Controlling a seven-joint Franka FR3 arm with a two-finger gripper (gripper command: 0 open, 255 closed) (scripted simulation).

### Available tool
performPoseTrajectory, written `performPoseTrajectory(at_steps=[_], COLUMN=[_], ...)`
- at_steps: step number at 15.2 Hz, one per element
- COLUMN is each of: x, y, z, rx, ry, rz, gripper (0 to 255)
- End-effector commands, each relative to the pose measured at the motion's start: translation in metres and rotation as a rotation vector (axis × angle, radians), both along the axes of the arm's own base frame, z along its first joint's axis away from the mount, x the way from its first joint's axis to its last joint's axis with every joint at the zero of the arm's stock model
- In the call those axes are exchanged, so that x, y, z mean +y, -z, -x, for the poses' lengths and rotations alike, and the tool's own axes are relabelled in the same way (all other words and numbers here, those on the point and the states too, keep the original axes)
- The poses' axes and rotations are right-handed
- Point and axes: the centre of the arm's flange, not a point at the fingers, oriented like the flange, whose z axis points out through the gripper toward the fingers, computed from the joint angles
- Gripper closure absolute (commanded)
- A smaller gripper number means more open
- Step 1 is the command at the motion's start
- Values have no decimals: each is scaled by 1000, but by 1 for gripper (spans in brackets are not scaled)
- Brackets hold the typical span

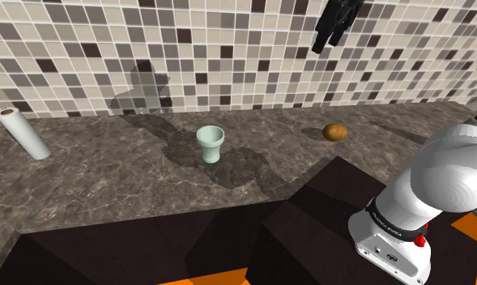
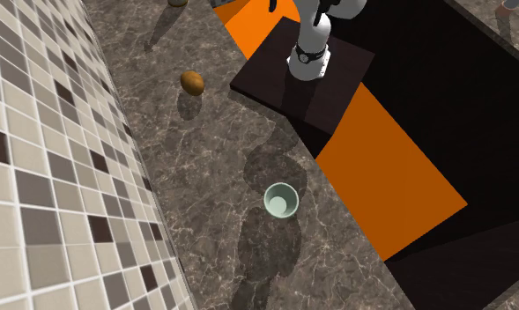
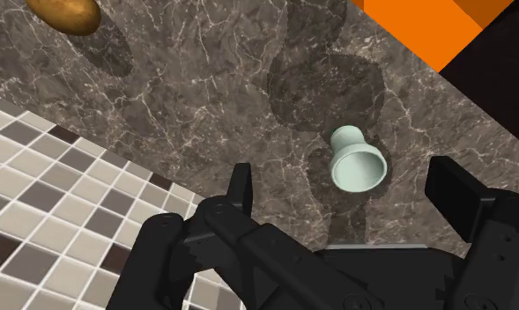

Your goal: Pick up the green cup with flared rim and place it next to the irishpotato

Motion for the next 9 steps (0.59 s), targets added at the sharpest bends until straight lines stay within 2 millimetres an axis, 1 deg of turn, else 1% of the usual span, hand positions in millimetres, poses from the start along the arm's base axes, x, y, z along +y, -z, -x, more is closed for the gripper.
performPoseTrajectory(at_steps=[1,9], x=[0,20], y=[0,80], z=[0,-68], rx=[0,31], ry=[0,32], rz=[0,-30], gripper=[0,0])
